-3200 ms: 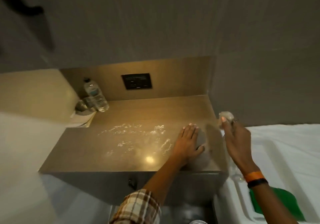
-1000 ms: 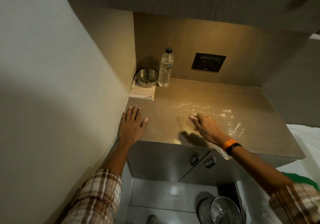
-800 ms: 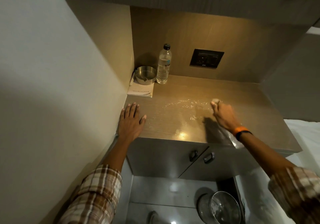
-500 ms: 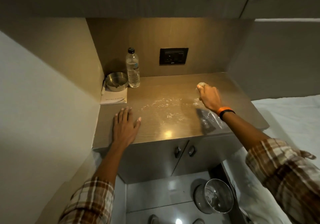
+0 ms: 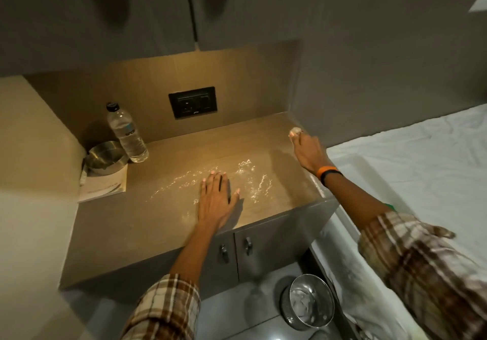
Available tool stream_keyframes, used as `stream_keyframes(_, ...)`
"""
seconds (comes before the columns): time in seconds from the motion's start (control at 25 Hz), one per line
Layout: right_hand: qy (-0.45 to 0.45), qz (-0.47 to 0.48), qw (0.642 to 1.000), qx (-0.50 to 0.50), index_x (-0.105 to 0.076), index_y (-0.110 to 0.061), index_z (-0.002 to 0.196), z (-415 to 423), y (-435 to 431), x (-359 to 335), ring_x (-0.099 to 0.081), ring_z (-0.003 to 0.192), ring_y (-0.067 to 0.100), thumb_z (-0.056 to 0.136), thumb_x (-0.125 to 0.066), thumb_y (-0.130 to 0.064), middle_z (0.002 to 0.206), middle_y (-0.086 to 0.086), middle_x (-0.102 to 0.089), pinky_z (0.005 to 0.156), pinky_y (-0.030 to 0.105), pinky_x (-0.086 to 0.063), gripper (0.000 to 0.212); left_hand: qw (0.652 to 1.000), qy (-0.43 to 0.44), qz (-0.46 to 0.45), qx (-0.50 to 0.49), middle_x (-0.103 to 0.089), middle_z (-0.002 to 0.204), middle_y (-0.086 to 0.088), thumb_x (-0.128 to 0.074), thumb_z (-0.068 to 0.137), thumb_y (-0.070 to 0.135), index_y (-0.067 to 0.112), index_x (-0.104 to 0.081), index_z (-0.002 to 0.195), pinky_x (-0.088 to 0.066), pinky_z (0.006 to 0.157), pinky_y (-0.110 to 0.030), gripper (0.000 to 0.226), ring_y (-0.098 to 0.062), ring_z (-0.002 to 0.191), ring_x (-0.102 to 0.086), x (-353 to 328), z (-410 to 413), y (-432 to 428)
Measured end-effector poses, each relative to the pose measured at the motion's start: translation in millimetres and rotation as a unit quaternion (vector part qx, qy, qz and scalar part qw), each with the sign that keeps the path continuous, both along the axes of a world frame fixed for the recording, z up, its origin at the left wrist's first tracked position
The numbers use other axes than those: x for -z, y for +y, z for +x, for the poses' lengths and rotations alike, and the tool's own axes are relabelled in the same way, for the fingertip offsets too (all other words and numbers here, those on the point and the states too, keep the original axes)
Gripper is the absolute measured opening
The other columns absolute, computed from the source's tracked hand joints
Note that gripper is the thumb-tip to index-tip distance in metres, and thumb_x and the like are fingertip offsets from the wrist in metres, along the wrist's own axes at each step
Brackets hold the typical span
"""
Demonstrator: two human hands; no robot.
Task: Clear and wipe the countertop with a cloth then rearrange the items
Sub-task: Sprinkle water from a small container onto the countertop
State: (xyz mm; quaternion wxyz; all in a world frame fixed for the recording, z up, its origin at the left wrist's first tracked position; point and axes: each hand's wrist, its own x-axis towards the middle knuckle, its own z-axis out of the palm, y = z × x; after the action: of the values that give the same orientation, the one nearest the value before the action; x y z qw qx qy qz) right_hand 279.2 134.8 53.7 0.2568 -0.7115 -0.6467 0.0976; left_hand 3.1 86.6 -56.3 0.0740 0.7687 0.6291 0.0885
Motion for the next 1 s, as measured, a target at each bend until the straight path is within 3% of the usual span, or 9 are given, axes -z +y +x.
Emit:
stream_keyframes(0.08,0.003,0.000,1.000,-0.007,-0.061,-0.009,0.093,15.5,23.1,-1.5,-0.064,0.080,0.037,0.106,-0.027,-0.038,0.089,0.017,-0.068,0.073,0.039,-0.048,0.047,1.000,-0.001,-0.008,0.003,-0.012,0.167,-0.008,-0.016,0.098,0.063,0.015,-0.013,0.158,-0.005,0.127,-0.049,0.077,-0.025,0.156,-0.003,-1.7,37.8,12.3)
stream_keyframes(0.24,-0.042,-0.060,0.996,-0.055,-0.059,-0.004,0.084,71.8,30.5,13.2,-0.064,0.076,0.038,0.106,-0.026,-0.037,0.084,0.020,-0.068,0.074,0.045,-0.053,0.052,1.000,-0.010,-0.012,0.007,-0.011,0.167,-0.008,-0.017,0.099,0.061,0.015,-0.012,0.158,-0.001,0.127,-0.046,0.075,-0.024,0.156,-0.002,-6.0,106.3,35.4)
stream_keyframes(0.48,-0.069,-0.099,0.988,-0.096,-0.055,-0.017,0.084,187.1,-16.0,68.8,-0.055,0.062,0.024,0.102,-0.026,-0.041,0.067,0.001,-0.058,0.055,0.031,-0.037,0.042,0.999,-0.016,-0.026,0.026,-0.013,0.167,-0.007,-0.021,0.101,0.059,0.015,-0.015,0.157,-0.003,0.127,-0.047,0.071,-0.026,0.156,-0.005,-3.9,217.2,70.1)
stream_keyframes(0.64,0.116,-0.040,0.992,-0.015,-0.051,-0.020,0.071,233.4,7.1,75.8,-0.061,0.062,0.021,0.100,-0.030,-0.052,0.059,0.001,-0.057,0.058,0.036,-0.045,0.048,0.999,-0.013,-0.028,0.043,-0.013,0.167,-0.007,-0.021,0.102,0.058,0.015,-0.014,0.158,-0.003,0.127,-0.049,0.071,-0.026,0.156,-0.004,3.5,271.2,93.0)
stream_keyframes(0.76,0.303,-0.019,0.952,0.045,-0.065,-0.019,0.080,261.3,38.7,99.6,-0.072,0.067,0.013,0.097,-0.049,-0.049,0.074,-0.002,-0.070,0.065,0.027,-0.053,0.038,0.999,0.002,-0.022,0.039,-0.014,0.167,-0.008,-0.024,0.102,0.056,0.013,-0.013,0.158,-0.004,0.127,-0.050,0.071,-0.027,0.156,-0.005,9.9,286.0,118.9)
stream_keyframes(0.88,0.355,-0.038,0.932,0.062,-0.072,-0.018,0.095,271.6,69.2,138.6,-0.072,0.078,0.011,0.097,-0.058,-0.039,0.086,0.003,-0.075,0.070,0.015,-0.048,0.025,0.999,0.012,-0.014,0.026,-0.009,0.168,-0.006,-0.022,0.101,0.059,0.015,-0.010,0.158,-0.004,0.127,-0.050,0.073,-0.025,0.156,-0.001,19.6,288.0,135.3)
stream_keyframes(1.0,0.360,-0.066,0.927,0.084,-0.069,-0.004,0.080,275.0,100.6,187.1,-0.059,0.072,0.019,0.094,-0.064,-0.033,0.073,0.005,-0.066,0.063,0.013,-0.041,0.033,1.000,0.020,0.006,0.015,-0.004,0.168,-0.002,-0.013,0.099,0.064,0.019,-0.006,0.159,-0.003,0.127,-0.048,0.076,-0.020,0.156,0.003,34.4,287.3,138.9)
